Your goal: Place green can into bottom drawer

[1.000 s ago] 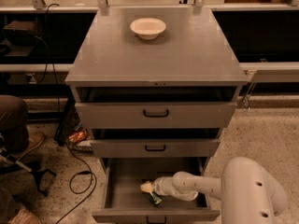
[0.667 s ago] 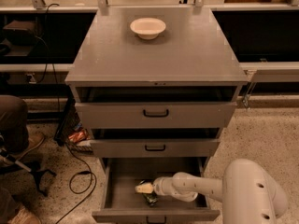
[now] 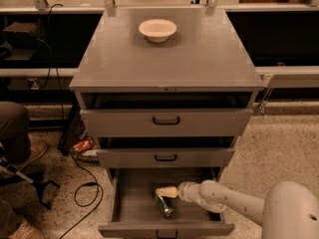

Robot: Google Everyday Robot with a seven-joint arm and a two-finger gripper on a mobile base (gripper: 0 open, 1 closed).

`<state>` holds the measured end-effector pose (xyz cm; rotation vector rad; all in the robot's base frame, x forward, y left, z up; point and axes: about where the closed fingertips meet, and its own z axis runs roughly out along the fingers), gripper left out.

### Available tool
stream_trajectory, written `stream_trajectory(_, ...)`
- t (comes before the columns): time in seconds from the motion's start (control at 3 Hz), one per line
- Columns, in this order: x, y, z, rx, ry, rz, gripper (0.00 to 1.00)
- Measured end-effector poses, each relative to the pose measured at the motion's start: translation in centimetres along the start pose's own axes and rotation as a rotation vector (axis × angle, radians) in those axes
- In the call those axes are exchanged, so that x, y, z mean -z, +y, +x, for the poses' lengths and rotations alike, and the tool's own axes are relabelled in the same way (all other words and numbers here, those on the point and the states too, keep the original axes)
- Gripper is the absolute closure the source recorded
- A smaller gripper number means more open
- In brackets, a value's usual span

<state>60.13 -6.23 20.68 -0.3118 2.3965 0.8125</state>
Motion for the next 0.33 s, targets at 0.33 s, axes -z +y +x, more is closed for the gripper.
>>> stream_trajectory(0.33,4.79,-3.03,-3.55,0.006,-0.049,0.036,0.00)
